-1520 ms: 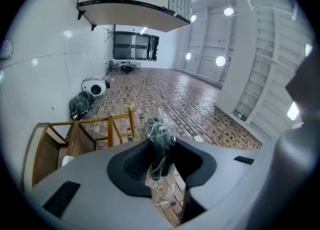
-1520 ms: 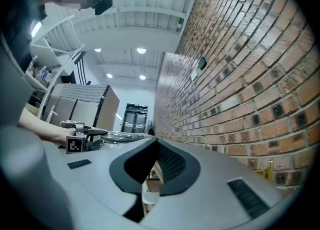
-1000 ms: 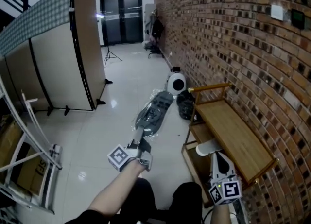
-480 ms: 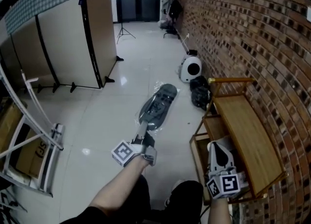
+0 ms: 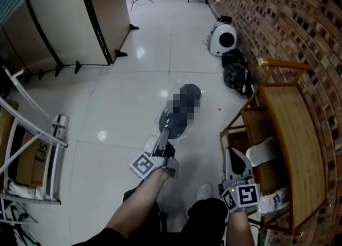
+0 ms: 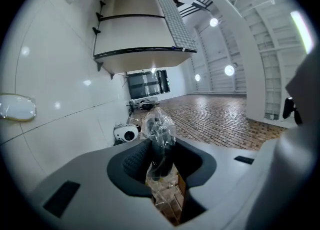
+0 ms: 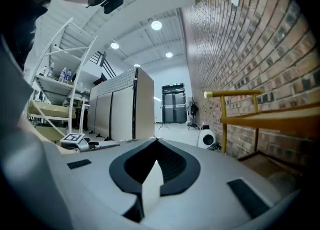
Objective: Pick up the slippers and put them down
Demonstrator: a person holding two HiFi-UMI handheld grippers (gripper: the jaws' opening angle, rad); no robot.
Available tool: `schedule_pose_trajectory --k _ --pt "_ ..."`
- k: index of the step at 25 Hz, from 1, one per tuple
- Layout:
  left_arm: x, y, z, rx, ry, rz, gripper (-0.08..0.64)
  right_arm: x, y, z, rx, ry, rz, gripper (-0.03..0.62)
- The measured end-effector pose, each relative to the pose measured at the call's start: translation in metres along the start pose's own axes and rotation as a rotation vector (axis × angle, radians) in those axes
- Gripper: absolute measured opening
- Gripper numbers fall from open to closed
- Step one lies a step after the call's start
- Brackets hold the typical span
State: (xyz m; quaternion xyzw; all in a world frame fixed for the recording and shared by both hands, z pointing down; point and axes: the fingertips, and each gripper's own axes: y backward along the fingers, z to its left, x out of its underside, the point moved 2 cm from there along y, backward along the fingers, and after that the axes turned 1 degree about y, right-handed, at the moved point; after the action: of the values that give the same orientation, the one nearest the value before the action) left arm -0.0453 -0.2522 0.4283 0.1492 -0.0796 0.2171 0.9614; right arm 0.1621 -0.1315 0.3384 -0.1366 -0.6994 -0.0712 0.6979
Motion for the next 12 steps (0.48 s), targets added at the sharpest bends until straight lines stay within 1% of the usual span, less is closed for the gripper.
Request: schedule_pose_trajectory --k 3,5,8,9,10,12 --pt "0.005 -0.003 0.050 -0.059 0.011 -0.018 0.110 0.030 -0.033 0.002 -0.006 -0.063 0.025 0.003" --pt "0.009 0.000 0.083 -0.112 0.001 -0.018 0.110 0.048 -0.053 0.005 -0.022 -0.061 0.048 0.003" --pt "0.021 0.015 0.139 -0.297 -0.072 0.039 0.110 0.072 -0.078 0.000 -0.043 -0.031 0.095 0.003" --pt "0.026 0.017 0.153 -0.331 -0.071 0.050 0.110 0.080 -0.085 -0.002 -0.043 -0.030 0.106 0.003" --pt "0.030 0.015 0.163 -0.328 -0.045 0.043 0.110 0.088 -0.092 -0.004 -0.039 -0.037 0.115 0.003" --pt "0.037 0.007 0.176 -0.246 0.077 -0.028 0.109 0.105 -0.102 -0.006 -0.035 -0.069 0.135 0.003"
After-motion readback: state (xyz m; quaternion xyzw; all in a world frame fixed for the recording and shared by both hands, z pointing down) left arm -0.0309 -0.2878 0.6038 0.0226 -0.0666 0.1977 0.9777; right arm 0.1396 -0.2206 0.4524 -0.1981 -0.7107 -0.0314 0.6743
